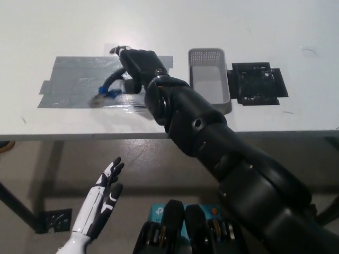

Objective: The robot picks the blue plier placed on top of the container and places it on the grey area of the table

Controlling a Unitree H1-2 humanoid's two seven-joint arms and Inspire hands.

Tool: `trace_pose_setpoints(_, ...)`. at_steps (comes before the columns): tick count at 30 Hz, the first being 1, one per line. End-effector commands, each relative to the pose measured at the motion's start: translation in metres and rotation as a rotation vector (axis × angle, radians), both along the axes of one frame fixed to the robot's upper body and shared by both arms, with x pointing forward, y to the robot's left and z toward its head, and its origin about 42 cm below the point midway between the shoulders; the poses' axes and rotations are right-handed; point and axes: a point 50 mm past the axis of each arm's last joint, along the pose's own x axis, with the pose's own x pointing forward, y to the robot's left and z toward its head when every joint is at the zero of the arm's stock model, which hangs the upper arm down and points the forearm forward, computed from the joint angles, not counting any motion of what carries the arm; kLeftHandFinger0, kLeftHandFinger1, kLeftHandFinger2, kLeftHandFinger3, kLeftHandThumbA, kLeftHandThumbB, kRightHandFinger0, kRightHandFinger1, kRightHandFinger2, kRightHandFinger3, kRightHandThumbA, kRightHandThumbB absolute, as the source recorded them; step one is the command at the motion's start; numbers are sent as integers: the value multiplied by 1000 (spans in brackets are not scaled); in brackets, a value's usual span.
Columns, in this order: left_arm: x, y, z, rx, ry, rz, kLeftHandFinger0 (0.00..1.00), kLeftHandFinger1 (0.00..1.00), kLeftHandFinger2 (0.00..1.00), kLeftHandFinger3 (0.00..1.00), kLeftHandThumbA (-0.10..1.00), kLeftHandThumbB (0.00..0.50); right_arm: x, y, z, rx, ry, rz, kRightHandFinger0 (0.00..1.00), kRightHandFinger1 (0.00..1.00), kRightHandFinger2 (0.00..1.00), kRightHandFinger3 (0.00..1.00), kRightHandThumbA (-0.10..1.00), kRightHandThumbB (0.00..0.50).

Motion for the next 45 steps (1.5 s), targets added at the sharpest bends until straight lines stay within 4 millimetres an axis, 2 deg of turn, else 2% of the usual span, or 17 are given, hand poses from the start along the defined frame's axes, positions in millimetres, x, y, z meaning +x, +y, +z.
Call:
trace_pose_setpoints(1,2,-2,13,22,-55,-17,1000,1000,1000,1000,1000,207,6,1,26,19,2,-1,1000,1000,1000,1000,947,500)
trace_pose_setpoints(5,3,-3,13,26,-56,-19,1000,1000,1000,1000,1000,202,11,-7,35,54,-33,-8,1000,1000,1000,1000,1000,500)
trace_pose_setpoints(9,3,-2,12,26,-55,-25,1000,1000,1000,1000,1000,203,19,-13,63,108,-82,-5,1000,1000,1000,1000,1000,500)
trace_pose_setpoints(13,3,-1,10,34,-47,-22,1000,1000,1000,1000,1000,237,27,-24,107,217,-193,3,1000,1000,1000,1000,1000,500)
trace_pose_setpoints(20,4,0,10,44,-62,-18,1000,1000,1000,1000,1000,218,30,-55,210,414,-352,55,1000,1000,1000,1000,1000,500)
trace_pose_setpoints(24,11,3,14,45,-85,-5,1000,1000,1000,1000,1000,206,20,-73,251,484,-433,99,1000,1000,1000,1000,1000,482)
trace_pose_setpoints(25,14,4,16,37,-96,-2,1000,1000,1000,1000,1000,182,7,-89,266,519,-476,155,1000,1000,1000,1000,1000,456)
trace_pose_setpoints(28,19,6,19,40,-112,14,1000,1000,1000,1000,1000,196,-29,-121,285,536,-563,253,1000,1000,1000,1000,1000,459)
trace_pose_setpoints(29,21,7,20,38,-113,18,1000,1000,1000,1000,1000,196,-35,-123,288,533,-571,264,1000,1000,1000,1000,1000,461)
trace_pose_setpoints(30,23,7,20,12,-106,24,1000,1000,1000,1000,1000,203,-54,-137,292,522,-600,300,1000,1000,1000,1000,1000,453)
trace_pose_setpoints(31,23,7,21,11,-108,26,1000,1000,1000,1000,1000,203,-54,-136,293,521,-599,302,1000,1000,1000,1000,1000,453)
trace_pose_setpoints(32,26,7,22,-10,-114,29,1000,1000,1000,1000,1000,192,-79,-155,297,550,-638,373,1000,1000,1000,1000,1000,415)
trace_pose_setpoints(35,38,8,28,-22,-129,44,1000,1000,1000,1000,1000,213,-126,-187,305,550,-721,427,1000,1000,1000,1000,1000,424)
trace_pose_setpoints(38,49,5,34,-58,-130,44,1000,1000,1000,1000,1000,216,-167,-217,297,583,-783,464,1000,1000,1000,1000,1000,421)
trace_pose_setpoints(41,59,2,41,-97,-148,33,1000,1000,1000,1000,1000,224,-216,-246,259,685,-794,488,1000,1000,1000,1000,1000,399)
trace_pose_setpoints(43,65,-2,42,-101,-162,32,1000,1000,1000,1000,1000,224,-237,-257,237,730,-817,481,1000,1000,1000,1000,1000,336)
trace_pose_setpoints(45,69,-4,43,-108,-164,32,1000,1000,1000,1000,1000,225,-248,-264,222,721,-837,455,1000,1000,1000,1000,1000,320)
